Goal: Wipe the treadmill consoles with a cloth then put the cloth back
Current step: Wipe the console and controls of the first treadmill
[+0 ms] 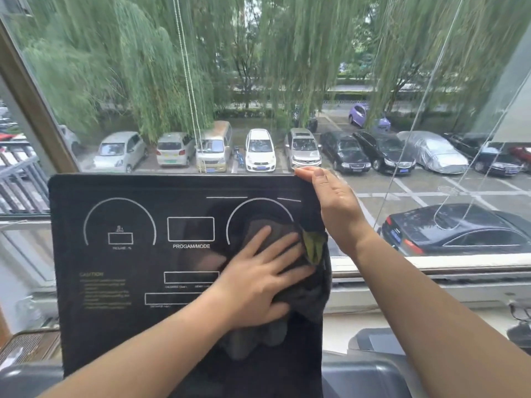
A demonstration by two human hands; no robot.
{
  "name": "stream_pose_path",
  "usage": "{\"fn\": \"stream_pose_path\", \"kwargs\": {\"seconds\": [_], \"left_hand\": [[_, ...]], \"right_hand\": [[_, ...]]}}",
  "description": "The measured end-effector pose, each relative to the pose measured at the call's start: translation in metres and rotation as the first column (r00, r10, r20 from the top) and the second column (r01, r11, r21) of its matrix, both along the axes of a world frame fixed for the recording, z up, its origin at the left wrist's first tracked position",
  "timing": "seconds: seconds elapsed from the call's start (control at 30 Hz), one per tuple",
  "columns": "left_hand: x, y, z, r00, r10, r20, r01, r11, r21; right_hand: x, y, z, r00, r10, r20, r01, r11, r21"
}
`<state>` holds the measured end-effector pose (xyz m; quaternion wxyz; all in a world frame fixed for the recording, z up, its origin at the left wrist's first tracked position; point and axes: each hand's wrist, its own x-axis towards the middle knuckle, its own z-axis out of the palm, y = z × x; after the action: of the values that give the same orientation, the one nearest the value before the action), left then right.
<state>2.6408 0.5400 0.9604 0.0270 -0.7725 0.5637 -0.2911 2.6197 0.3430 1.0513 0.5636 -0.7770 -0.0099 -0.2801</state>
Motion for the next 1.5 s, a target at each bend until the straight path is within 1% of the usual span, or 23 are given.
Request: {"fn": "stream_pose_path", "kwargs": {"seconds": [0.07,0.17,0.27,0.33,0.4,0.47,0.5,0.57,0.63,0.73,0.8,0.87,0.93,0.97,1.0,1.07,1.17,1.23,1.3,1.37,1.4,1.47,1.5], "left_hand": [[0.02,0.002,0.034,0.992,0.125,0.008,-0.123,0.984,-0.127],[0.031,-0.003,0.06,0.948,0.3,-0.102,-0.317,0.891,-0.325],[0.012,-0.014,0.032,0.953,0.273,-0.129,-0.302,0.877,-0.374],[-0.003,-0.015,0.002,0.982,0.166,-0.084,-0.184,0.94,-0.286],[-0.006,-0.008,-0.01,1.0,-0.015,-0.014,0.013,0.995,-0.097],[0.009,0.0,0.004,0.984,-0.171,0.048,0.168,0.984,0.06],[0.02,0.001,0.019,0.982,-0.165,0.092,0.16,0.985,0.064],[0.038,0.001,0.048,0.994,0.016,0.106,-0.002,0.991,-0.132],[0.042,-0.004,0.06,0.976,0.21,-0.055,-0.216,0.905,-0.366],[0.015,-0.025,0.034,0.925,0.322,-0.201,-0.38,0.796,-0.472],[-0.008,-0.029,0.003,0.946,0.279,-0.168,-0.323,0.866,-0.381],[-0.018,-0.023,-0.022,0.995,0.073,-0.063,-0.082,0.983,-0.164],[-0.007,-0.01,-0.021,0.989,-0.148,0.026,0.146,0.987,0.061],[0.002,-0.006,-0.012,0.98,-0.192,0.054,0.186,0.978,0.099],[0.012,-0.005,0.0,0.982,-0.174,0.079,0.169,0.983,0.069],[0.029,-0.006,0.027,0.997,0.005,0.082,0.005,0.993,-0.117],[0.028,-0.013,0.041,0.967,0.242,-0.079,-0.252,0.873,-0.418],[0.009,-0.025,0.023,0.935,0.297,-0.192,-0.354,0.799,-0.486],[-0.017,-0.034,-0.009,0.93,0.306,-0.205,-0.365,0.835,-0.412],[-0.032,-0.033,-0.04,0.989,0.116,-0.088,-0.133,0.968,-0.212],[-0.031,-0.028,-0.049,0.999,-0.027,-0.03,0.024,0.996,-0.084],[-0.017,-0.015,-0.044,0.976,-0.218,0.008,0.216,0.971,0.105],[-0.008,-0.01,-0.035,0.971,-0.24,0.019,0.236,0.964,0.123]], "right_hand": [[0.001,0.001,0.001,1.0,-0.004,0.021,0.003,1.0,0.015],[0.002,0.002,0.001,0.999,0.035,0.018,-0.036,0.993,0.108],[0.001,0.003,0.001,0.999,0.042,0.005,-0.042,0.994,0.105],[0.002,0.001,-0.001,1.0,0.024,0.011,-0.025,0.997,0.074],[0.002,-0.001,-0.001,1.0,0.012,-0.001,-0.011,0.999,0.03],[0.003,-0.001,-0.002,1.0,-0.005,0.002,0.005,1.0,0.003],[0.003,0.0,-0.002,1.0,-0.007,0.012,0.007,1.0,0.003],[0.004,0.002,-0.001,1.0,0.011,0.012,-0.011,0.999,0.033],[0.005,0.001,-0.003,0.999,0.033,0.015,-0.034,0.998,0.048],[0.005,0.001,-0.006,1.0,0.015,0.025,-0.015,1.0,0.022],[0.004,0.001,-0.006,0.999,-0.011,0.045,0.013,0.999,-0.047],[0.002,-0.001,-0.008,0.999,-0.014,0.049,0.02,0.993,-0.12],[0.0,-0.002,-0.006,1.0,-0.007,0.025,0.011,0.989,-0.148],[0.0,-0.003,-0.005,1.0,-0.013,0.023,0.017,0.987,-0.157],[0.0,-0.002,-0.005,0.999,-0.021,0.03,0.026,0.986,-0.166],[0.002,0.0,-0.005,0.998,-0.031,0.053,0.039,0.987,-0.157],[0.0,0.002,-0.004,0.998,-0.025,0.05,0.03,0.995,-0.091],[-0.002,0.002,-0.004,0.998,-0.026,0.05,0.03,0.996,-0.086],[-0.001,0.004,-0.005,0.996,-0.048,0.072,0.056,0.992,-0.116],[0.0,0.004,-0.007,0.995,-0.063,0.083,0.073,0.99,-0.125],[0.0,0.003,-0.008,0.996,-0.06,0.073,0.068,0.99,-0.12],[0.0,0.004,-0.007,0.997,-0.052,0.062,0.058,0.993,-0.107],[0.0,0.004,-0.007,0.996,-0.06,0.065,0.067,0.992,-0.108]]}}
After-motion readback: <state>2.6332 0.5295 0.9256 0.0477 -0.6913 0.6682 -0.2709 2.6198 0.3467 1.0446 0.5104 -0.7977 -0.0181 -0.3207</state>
